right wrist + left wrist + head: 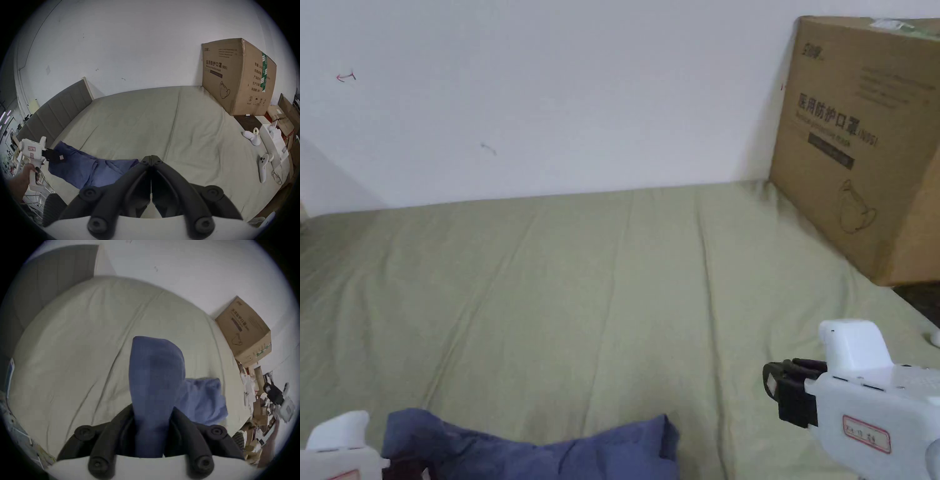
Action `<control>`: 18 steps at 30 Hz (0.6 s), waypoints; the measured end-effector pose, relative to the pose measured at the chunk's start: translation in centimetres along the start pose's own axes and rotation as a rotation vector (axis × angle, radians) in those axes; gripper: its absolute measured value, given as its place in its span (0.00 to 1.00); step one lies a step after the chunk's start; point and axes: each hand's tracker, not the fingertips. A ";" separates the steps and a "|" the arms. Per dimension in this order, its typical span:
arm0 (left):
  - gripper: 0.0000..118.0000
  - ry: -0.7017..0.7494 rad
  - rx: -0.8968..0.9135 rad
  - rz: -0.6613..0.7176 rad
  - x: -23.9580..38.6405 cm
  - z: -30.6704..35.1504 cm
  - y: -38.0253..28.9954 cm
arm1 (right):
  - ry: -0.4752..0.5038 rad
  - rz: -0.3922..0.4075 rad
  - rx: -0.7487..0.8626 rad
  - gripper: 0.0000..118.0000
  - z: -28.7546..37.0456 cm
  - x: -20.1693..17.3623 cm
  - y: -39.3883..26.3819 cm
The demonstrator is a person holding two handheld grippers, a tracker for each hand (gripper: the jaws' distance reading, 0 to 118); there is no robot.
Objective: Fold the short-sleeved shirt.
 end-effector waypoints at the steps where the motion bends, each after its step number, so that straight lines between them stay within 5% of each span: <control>1: 0.08 -0.016 0.004 -0.037 1.9 0.2 0.2 | 0.007 0.005 0.008 0.00 0.3 0.0 0.1; 7: 0.08 -0.317 -0.114 0.019 10.1 -5.0 0.6 | -0.007 0.022 0.040 0.00 2.5 0.8 0.5; 13: 0.11 -0.406 -0.297 0.102 16.0 -13.4 -1.1 | -0.047 -0.007 0.040 0.00 3.4 2.4 -0.2; 15: 0.26 -0.416 -0.358 0.143 16.9 -15.6 -2.0 | -0.055 -0.015 0.026 0.00 3.2 2.8 -0.5; 18: 0.93 -0.559 -0.417 0.241 16.8 -17.6 -2.6 | -0.056 -0.028 0.009 0.00 2.9 3.1 -1.0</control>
